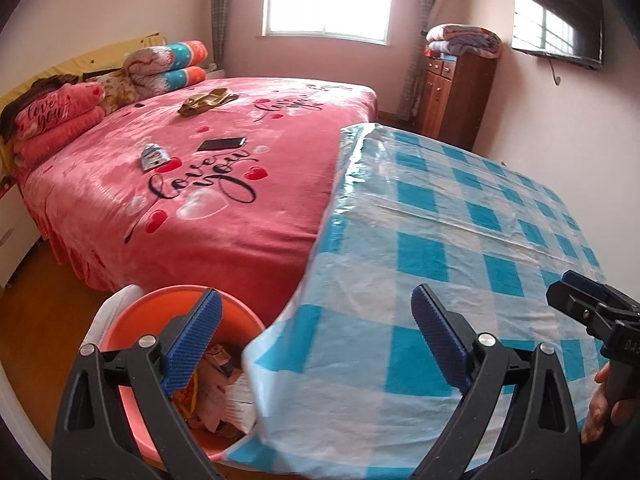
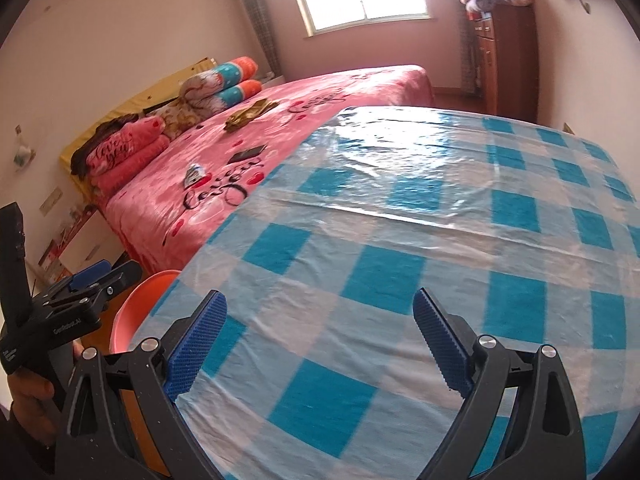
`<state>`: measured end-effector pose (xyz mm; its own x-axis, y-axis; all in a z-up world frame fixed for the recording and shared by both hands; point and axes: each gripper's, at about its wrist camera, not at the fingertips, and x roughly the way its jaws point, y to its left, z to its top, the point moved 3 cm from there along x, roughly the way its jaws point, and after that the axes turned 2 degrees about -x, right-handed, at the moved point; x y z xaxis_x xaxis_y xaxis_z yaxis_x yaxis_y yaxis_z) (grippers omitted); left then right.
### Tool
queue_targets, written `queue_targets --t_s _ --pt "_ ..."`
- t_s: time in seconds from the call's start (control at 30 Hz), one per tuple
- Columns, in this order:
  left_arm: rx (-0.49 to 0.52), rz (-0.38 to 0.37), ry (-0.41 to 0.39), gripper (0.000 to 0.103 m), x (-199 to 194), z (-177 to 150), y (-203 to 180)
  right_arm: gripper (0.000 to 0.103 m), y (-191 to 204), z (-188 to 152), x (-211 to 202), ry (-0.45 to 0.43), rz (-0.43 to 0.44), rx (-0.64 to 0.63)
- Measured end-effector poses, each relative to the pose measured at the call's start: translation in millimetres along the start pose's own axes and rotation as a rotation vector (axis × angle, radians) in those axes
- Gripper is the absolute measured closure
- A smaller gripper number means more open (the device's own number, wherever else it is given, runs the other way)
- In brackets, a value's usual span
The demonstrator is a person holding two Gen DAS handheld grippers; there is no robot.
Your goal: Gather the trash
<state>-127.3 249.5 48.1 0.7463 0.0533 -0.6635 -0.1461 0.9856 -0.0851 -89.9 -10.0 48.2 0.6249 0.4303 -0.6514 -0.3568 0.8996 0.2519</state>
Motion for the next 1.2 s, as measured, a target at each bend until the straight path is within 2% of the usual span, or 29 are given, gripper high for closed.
queue_targets --t_s 0.57,0.9,1.2 --pt "0.108 -0.037 0.017 0.007 13.0 1.3 -88.2 0.01 -84.4 -9.4 -29.7 -0.081 -0.121 0.128" --pt "0.177 -0.066 0.03 0.007 25.4 3.1 -144.3 0.01 -134.2 -14.3 -52.2 -0.134 -0.247 0.163" --pt "0.236 -0.097 0.041 0.007 37.9 -1.1 -193.1 0.01 -170.0 -19.3 -66.9 -0.157 -0.324 0.207"
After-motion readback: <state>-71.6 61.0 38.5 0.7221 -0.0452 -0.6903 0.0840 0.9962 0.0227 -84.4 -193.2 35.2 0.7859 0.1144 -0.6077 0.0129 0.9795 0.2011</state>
